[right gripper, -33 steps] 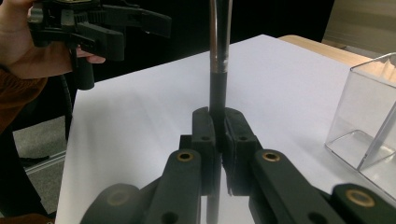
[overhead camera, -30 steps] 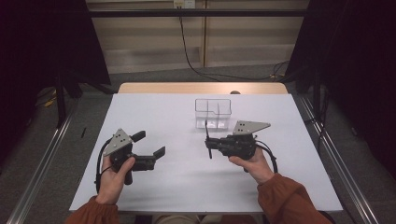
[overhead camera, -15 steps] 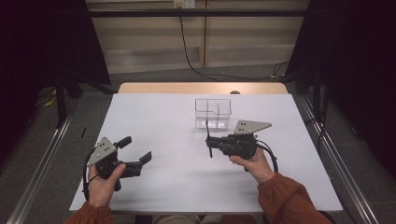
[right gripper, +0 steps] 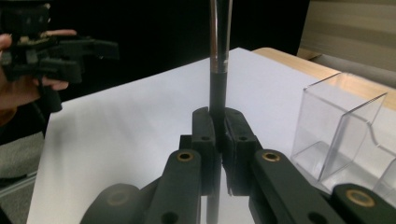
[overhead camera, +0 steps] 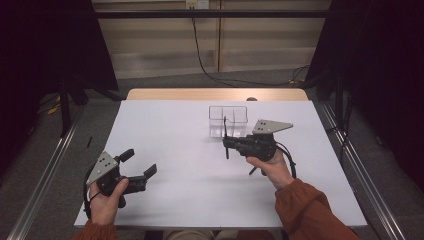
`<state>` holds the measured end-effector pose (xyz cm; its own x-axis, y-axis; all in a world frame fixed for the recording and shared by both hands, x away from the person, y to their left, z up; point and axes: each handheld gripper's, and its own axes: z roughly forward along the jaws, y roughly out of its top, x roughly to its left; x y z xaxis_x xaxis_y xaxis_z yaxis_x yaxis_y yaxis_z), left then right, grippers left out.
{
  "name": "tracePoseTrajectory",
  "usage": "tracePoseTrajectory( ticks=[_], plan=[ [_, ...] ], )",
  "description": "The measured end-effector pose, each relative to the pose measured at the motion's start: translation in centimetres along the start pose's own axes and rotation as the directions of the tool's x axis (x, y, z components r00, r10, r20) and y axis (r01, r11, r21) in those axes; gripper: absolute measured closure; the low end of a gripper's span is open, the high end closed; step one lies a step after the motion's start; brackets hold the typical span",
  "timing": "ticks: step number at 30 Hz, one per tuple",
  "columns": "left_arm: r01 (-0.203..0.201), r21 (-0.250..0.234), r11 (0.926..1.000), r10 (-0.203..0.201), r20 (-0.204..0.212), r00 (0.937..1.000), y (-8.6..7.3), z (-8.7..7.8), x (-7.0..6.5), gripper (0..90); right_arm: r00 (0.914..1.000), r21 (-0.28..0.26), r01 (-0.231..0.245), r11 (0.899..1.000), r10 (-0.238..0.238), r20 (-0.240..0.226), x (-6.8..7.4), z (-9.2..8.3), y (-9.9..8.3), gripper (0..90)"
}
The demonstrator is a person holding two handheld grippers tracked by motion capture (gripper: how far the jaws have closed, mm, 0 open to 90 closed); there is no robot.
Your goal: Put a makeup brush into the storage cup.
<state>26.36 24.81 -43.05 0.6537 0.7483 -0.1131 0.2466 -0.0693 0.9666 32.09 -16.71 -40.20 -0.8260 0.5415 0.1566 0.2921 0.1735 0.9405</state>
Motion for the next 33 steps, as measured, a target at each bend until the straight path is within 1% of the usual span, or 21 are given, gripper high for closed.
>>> tracePoseTrajectory(
  ticks=[2,4,9,13,16,18,24,25,26,31,33],
  plan=[
    [-0.010,0.008,0.9999,0.010,0.001,0.9999,-0.1,0.0,-0.1,3.1,0.9999,-0.010,-0.001,1.000,0.001,0.014,-0.3,0.1,0.5,84.1],
    [-0.007,0.011,0.9999,0.007,0.000,1.0000,-0.2,0.0,0.0,3.1,0.9997,-0.012,0.003,1.000,-0.003,0.023,-0.5,0.3,1.0,84.1],
    [-0.014,0.016,0.9998,0.014,0.007,0.9999,-0.4,-0.1,-0.2,3.1,0.9993,-0.036,0.007,0.999,-0.005,0.038,-1.0,0.8,2.2,84.1],
    [-0.016,0.021,0.9996,0.016,0.005,0.9999,-0.5,-0.2,-0.2,3.3,0.9985,-0.043,0.011,0.999,-0.008,0.054,-1.6,1.1,3.0,84.1],
    [-0.010,0.027,0.9996,0.009,0.008,0.9999,-0.8,-0.3,-0.1,3.3,0.9972,-0.046,0.006,0.999,-0.003,0.074,-2.2,1.3,3.5,84.1],
    [-0.014,0.030,0.9995,0.014,0.007,0.9999,-0.9,-0.2,-0.1,3.3,0.9962,-0.046,0.004,0.999,0.000,0.087,-2.5,1.5,3.9,84.1],
    [-0.021,0.032,0.9993,0.020,0.010,0.9997,-0.9,-0.4,-0.1,3.3,0.9945,-0.056,0.006,0.998,0.000,0.105,-3.3,2.2,4.9,84.0],
    [-0.013,0.031,0.9994,0.013,0.007,0.9999,-0.9,-0.5,-0.1,3.3,0.9941,-0.053,0.012,0.999,-0.007,0.108,-3.5,2.3,5.1,84.0],
    [-0.015,0.034,0.9993,0.015,0.009,0.9998,-1.0,-0.5,0.0,3.3,0.9938,-0.054,0.016,0.998,-0.010,0.111,-3.6,2.4,5.3,84.1],
    [-0.018,0.031,0.9994,0.018,0.007,0.9998,-1.0,-0.5,0.1,3.3,0.9922,-0.066,0.012,0.998,-0.004,0.124,-4.4,2.9,6.2,84.0],
    [-0.026,0.035,0.9991,0.025,0.008,0.9996,-1.0,-0.5,0.1,3.3,0.9913,-0.073,0.012,0.997,-0.002,0.131,-4.7,3.1,6.5,84.0]
  ],
)
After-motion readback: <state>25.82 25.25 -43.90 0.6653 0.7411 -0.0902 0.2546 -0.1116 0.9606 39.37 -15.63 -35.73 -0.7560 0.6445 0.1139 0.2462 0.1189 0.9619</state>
